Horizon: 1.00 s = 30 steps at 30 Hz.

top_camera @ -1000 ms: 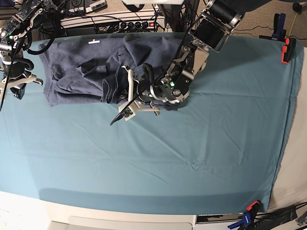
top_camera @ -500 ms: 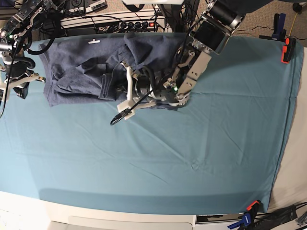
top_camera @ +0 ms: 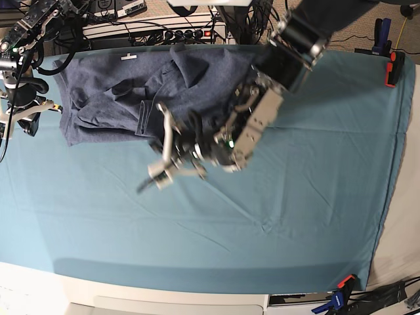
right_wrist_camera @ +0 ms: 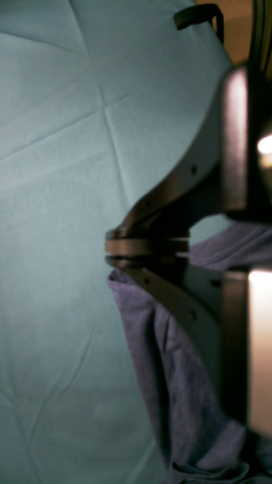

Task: Fold the T-shirt properly
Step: 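Open the left gripper and withdraw it away from the shirt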

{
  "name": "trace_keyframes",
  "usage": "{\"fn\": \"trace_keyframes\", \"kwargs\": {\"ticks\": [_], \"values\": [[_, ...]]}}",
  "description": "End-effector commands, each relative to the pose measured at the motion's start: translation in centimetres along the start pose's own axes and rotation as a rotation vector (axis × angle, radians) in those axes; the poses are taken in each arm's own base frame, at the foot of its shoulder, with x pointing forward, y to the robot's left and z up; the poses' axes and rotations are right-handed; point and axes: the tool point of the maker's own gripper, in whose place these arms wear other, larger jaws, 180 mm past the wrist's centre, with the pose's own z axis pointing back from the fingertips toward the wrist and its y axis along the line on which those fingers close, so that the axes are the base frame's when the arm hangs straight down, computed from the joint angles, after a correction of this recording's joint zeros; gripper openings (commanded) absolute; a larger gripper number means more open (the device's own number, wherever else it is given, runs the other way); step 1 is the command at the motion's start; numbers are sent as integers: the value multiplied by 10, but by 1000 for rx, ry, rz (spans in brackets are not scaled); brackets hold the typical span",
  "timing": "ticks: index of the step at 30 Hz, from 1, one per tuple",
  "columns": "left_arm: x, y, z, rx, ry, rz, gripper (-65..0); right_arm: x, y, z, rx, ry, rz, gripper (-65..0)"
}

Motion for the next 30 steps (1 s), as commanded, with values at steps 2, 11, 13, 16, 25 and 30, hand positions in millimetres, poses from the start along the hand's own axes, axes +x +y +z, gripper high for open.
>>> {"fn": "trace_keyframes", "kwargs": {"ticks": [2,11,13,16,25,30], "values": [[17,30,15,88,-12,-15,-650,16,-1,3,3,-53,30,-515],[-51,127,81,311,166,57,-650,12,-15,-8,6,-38,32,-308],[-67,144,100,349,204,68,-650,1,-20,-18,33,-9,-15,-287],[-81,162,129,390,225,77,-650,-18,-23,-36,87,39,-123,-267],[-95,216,235,610,264,22,-650,-51,1,-51,321,183,-227,-265],[-88,244,311,750,226,25,-650,-68,-1,-43,328,244,-186,-263]]}}
